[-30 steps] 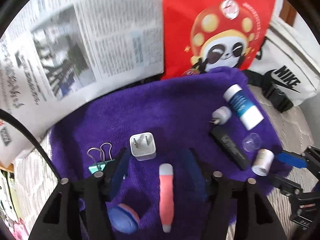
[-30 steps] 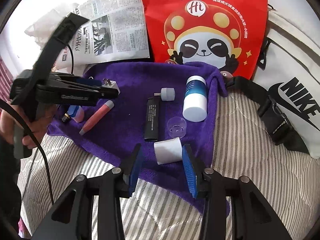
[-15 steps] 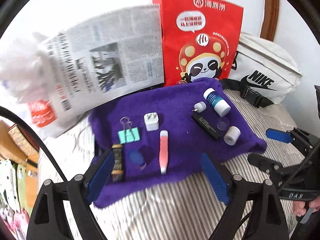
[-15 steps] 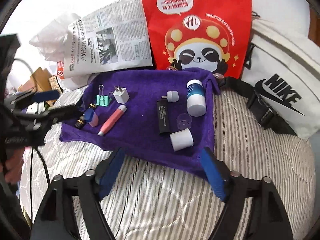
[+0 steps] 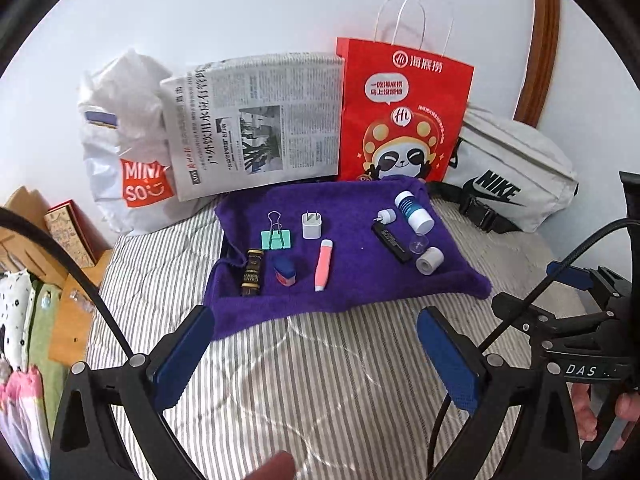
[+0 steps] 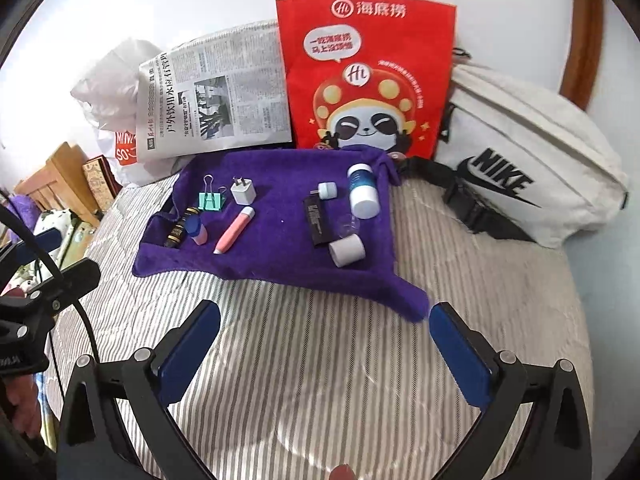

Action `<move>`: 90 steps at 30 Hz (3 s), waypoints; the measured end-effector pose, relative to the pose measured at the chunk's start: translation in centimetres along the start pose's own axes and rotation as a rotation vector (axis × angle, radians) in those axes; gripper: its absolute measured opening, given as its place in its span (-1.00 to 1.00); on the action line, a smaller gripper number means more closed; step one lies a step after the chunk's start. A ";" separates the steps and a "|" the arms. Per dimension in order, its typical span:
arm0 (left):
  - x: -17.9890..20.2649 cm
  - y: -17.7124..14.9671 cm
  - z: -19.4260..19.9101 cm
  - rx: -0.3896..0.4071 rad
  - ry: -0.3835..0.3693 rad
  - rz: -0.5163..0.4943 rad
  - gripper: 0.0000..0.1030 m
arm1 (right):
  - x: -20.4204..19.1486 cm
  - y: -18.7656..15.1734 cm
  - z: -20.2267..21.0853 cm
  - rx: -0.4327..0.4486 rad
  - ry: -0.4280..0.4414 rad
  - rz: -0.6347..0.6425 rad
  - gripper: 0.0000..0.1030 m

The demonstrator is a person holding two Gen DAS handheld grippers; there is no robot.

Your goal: Organize rigid objects

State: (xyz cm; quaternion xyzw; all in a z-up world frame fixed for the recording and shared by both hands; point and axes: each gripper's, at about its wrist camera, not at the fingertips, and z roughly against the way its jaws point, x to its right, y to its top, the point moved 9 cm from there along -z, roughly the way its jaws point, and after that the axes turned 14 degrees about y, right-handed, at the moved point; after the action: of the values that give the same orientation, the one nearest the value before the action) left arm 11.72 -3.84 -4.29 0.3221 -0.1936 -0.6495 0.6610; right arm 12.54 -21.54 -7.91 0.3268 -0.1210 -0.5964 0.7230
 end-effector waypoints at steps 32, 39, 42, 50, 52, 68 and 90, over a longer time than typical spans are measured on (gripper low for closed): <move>-2.1 -3.4 4.1 -0.014 0.021 0.057 0.99 | -0.8 -3.0 5.3 0.009 -0.088 -0.013 1.00; -2.1 -3.6 4.1 -0.022 0.019 0.051 0.99 | -0.7 -2.9 5.6 0.014 -0.088 -0.016 1.00; -2.0 -3.7 4.1 -0.022 0.022 0.047 0.99 | -0.7 -2.8 5.8 0.018 -0.090 -0.014 1.00; -1.9 -3.8 4.0 -0.028 0.020 0.033 0.99 | -0.6 -2.6 6.3 0.026 -0.087 -0.024 1.00; -2.0 -3.9 4.0 -0.031 0.021 0.032 0.99 | -0.4 -2.6 6.4 0.026 -0.090 -0.026 1.00; -2.5 -4.1 3.7 -0.043 0.030 0.031 0.99 | -0.1 -2.6 6.5 0.019 -0.100 -0.026 1.00; -2.9 -4.4 3.4 -0.047 0.029 0.013 0.99 | 0.0 -2.7 6.6 0.021 -0.094 -0.025 1.00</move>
State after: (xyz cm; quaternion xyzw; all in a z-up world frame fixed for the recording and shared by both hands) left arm 5.96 -1.38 -4.37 0.3146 -0.1707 -0.6450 0.6752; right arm 6.68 -23.89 -4.54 0.3077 -0.1569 -0.6187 0.7056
